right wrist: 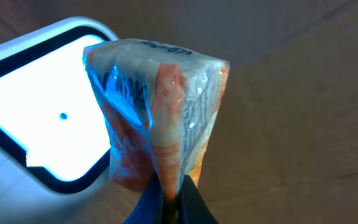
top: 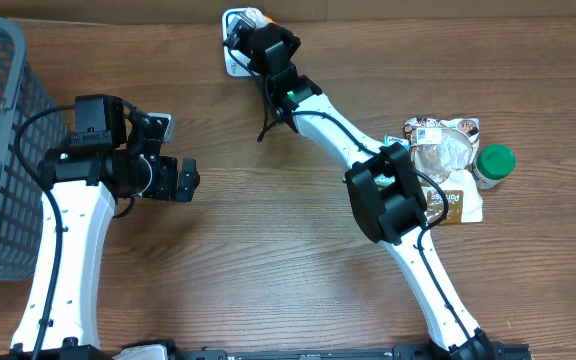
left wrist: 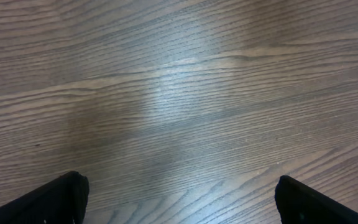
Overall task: Scan the item barcode
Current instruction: 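Hold the orange Kleenex pack in front of the scanner window, then carry the orange pack right and release it among the items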
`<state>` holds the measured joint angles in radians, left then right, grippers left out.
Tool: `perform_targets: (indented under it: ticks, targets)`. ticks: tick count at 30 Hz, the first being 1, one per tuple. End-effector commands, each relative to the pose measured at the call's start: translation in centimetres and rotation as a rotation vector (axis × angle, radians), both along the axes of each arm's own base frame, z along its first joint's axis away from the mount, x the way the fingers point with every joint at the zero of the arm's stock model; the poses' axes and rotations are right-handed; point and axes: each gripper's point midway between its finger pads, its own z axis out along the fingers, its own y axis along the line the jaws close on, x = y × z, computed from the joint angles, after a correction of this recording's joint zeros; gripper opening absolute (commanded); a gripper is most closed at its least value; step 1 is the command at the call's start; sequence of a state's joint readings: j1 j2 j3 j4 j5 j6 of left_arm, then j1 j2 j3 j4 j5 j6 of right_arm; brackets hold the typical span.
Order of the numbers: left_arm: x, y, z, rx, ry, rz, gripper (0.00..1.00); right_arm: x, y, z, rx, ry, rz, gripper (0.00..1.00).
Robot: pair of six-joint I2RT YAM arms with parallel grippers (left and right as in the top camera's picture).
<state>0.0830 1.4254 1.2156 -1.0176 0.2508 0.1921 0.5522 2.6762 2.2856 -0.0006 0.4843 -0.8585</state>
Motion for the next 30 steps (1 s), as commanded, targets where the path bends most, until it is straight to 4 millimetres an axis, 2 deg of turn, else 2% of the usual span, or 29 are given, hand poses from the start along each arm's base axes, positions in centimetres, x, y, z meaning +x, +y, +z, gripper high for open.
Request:
perform_targets:
  ticks: [1, 5, 7, 14, 19, 20, 21, 22, 23, 25, 26, 29, 30]
  targets:
    - [0.1, 0.0, 0.2, 0.004, -0.01, -0.019, 1.0, 0.1, -0.4, 1.0, -0.09, -0.042, -0.028, 0.04]
    - [0.1, 0.0, 0.2, 0.004, -0.011, -0.019, 1.0, -0.5, 0.5, 1.0, -0.096, -0.032, -0.012, 0.04]
    - [0.1, 0.0, 0.2, 0.004, -0.01, -0.019, 1.0, -0.8, 0.9, 1.8, -0.092, -0.038, -0.006, 0.04]
    - [0.1, 0.0, 0.2, 0.004, -0.01, -0.019, 1.0, -2.1, 1.6, 6.2, 0.007, -0.034, 0.004, 0.04]
    - [0.1, 0.0, 0.2, 0.004, -0.011, -0.019, 1.0, -4.8, 1.4, 10.4, 0.268, 0.093, -0.003, 0.04]
    - [0.1, 0.0, 0.2, 0.004, -0.011, -0.019, 1.0, -6.2, 0.8, 12.1, 0.36, 0.143, -0.034, 0.04]
    - [0.1, 0.0, 0.2, 0.004, -0.01, -0.019, 1.0, -6.8, 0.6, 12.8, 0.39, 0.163, -0.041, 0.04]
    - [0.1, 0.0, 0.2, 0.004, -0.011, -0.019, 1.0, -8.8, 0.0, 14.4, 0.475, 0.236, -0.063, 0.04]
    - [0.1, 0.0, 0.2, 0.004, -0.01, -0.019, 1.0, -9.6, -0.2, 15.0, 0.509, 0.258, -0.073, 0.04]
    - [0.1, 0.0, 0.2, 0.004, -0.01, -0.019, 1.0, -14.0, -1.8, 17.2, 0.684, 0.427, -0.133, 0.04]
    - [0.1, 0.0, 0.2, 0.004, -0.011, -0.019, 1.0, -14.9, -2.3, 17.4, 0.709, 0.464, -0.153, 0.04]
    - [0.1, 0.0, 0.2, 0.004, -0.01, -0.019, 1.0, -21.0, -8.5, 18.0, 0.826, 0.65, -0.417, 0.04]
    - [0.1, 0.0, 0.2, 0.004, -0.011, -0.019, 1.0, -22.3, -10.3, 17.8, 0.829, 0.684, -0.492, 0.04]
